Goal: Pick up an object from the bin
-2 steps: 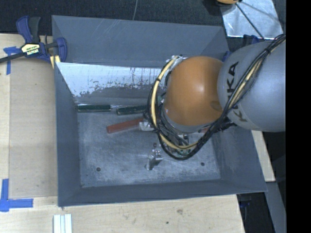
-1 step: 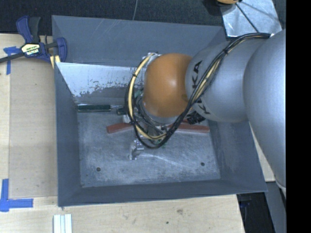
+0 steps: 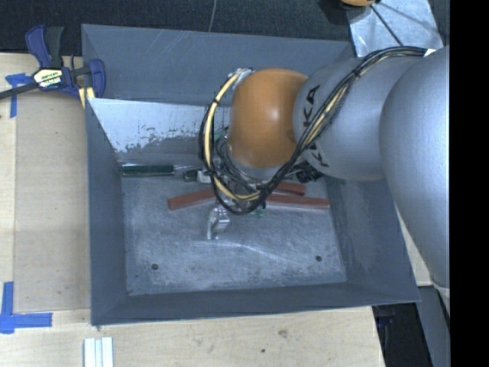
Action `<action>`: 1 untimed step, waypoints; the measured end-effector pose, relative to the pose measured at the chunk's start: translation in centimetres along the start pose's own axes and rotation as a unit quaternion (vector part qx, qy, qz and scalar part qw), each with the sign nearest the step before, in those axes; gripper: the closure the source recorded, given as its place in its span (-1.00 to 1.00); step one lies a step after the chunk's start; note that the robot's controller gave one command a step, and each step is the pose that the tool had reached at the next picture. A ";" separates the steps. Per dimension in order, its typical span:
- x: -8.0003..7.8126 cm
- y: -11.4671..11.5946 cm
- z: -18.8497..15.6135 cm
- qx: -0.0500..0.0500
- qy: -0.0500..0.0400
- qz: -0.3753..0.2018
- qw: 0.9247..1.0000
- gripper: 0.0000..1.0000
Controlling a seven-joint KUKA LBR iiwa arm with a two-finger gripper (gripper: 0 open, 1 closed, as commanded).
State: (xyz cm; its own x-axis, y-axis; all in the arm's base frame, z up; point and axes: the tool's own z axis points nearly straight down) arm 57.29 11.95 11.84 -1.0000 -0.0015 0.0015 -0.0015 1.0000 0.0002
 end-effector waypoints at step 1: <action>-3.1 2.6 -0.4 -0.001 -0.004 0.061 0.998 -1.00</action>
Offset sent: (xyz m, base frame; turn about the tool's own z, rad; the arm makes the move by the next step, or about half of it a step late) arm 0.0247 0.0111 -0.0484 0.2876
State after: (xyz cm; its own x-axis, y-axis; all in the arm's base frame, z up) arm 60.35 14.57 12.21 -0.9927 0.1205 -0.0061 0.1205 0.9927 0.0025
